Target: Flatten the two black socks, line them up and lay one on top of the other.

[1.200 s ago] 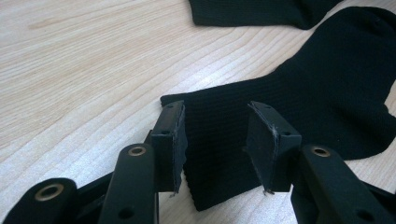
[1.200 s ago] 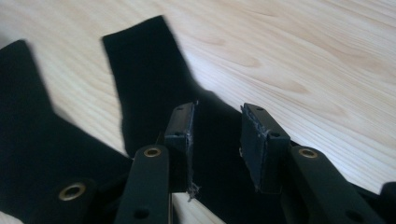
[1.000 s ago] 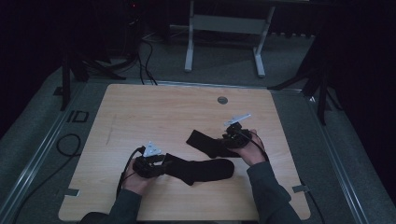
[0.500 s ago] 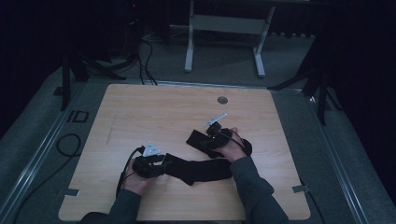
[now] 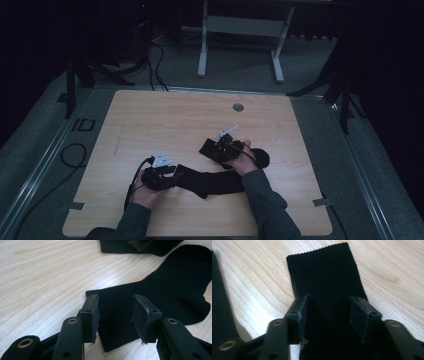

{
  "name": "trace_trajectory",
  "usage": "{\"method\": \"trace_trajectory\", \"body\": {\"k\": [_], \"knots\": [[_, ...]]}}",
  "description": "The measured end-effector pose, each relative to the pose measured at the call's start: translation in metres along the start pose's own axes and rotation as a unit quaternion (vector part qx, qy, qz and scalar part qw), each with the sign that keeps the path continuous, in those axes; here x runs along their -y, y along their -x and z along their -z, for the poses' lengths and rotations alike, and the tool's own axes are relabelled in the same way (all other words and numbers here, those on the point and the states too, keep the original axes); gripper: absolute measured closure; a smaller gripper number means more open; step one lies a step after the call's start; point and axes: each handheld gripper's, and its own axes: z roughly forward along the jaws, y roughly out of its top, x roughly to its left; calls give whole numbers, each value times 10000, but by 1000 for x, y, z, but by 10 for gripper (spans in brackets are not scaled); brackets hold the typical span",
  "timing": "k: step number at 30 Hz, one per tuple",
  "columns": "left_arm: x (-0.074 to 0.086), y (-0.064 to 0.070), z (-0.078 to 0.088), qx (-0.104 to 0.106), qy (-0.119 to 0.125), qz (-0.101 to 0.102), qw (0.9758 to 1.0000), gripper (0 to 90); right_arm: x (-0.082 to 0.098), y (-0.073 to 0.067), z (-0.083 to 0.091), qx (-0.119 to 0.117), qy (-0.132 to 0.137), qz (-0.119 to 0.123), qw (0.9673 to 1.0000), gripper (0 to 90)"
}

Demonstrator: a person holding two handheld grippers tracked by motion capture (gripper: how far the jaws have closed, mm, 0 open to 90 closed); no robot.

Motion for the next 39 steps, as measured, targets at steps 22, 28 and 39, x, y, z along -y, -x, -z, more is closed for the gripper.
{"method": "trace_trajectory", "body": {"k": [22,28,39], "knots": [[0,-5,5,-6,52,66,10000,559,3,-11,11,-90,279,-114,9995,823],[0,-2,2,3,-3,37,10000,559,1,-17,33,-201,517,-38,9985,823],[0,-1,0,-115,-124,-6,9999,586,-8,-39,76,-254,907,334,9950,822]]}}
